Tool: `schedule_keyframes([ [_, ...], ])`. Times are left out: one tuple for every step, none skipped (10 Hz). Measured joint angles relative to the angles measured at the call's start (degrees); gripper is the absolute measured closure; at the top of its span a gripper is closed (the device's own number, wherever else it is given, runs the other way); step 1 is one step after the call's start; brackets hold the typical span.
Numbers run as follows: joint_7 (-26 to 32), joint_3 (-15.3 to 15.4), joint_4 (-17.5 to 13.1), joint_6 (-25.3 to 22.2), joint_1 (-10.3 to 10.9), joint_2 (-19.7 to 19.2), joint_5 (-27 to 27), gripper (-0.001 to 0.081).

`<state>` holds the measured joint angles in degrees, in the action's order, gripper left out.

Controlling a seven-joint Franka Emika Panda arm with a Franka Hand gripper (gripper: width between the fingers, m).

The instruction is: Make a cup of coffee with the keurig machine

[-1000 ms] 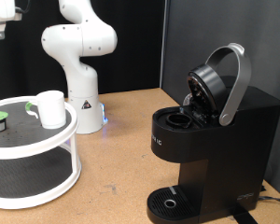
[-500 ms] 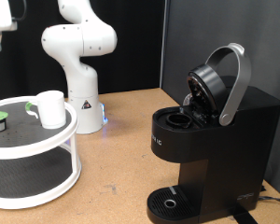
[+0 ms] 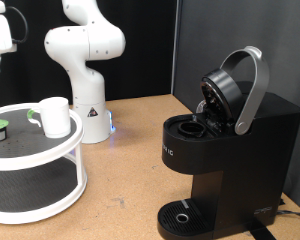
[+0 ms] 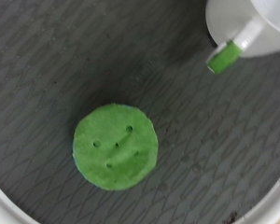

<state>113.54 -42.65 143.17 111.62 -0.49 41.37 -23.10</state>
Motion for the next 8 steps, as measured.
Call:
schedule_keyframes([
  [1.8,-0.2,0.1,-0.5,0.0,0.0,-0.1,0.0003],
  [2.3,-0.2,0.4,-0.5,0.0,-0.2,-0.6,0.0003],
  [2.3,-0.2,0.9,-0.3,0.0,-0.7,-1.7,0.0003],
  [1.9,-0.2,1.7,0.7,0.0,-1.3,-2.5,0.0003],
  [1.4,-0.2,2.5,2.3,-0.1,-2.0,-3.0,0.0003],
  [0.6,-0.3,3.3,4.1,-0.1,-2.8,-3.3,0.0003],
  [0.1,-0.4,4.0,5.7,-0.1,-3.6,-3.3,0.0003],
  [-0.3,-0.4,4.6,7.0,-0.1,-4.2,-3.3,0.0003],
])
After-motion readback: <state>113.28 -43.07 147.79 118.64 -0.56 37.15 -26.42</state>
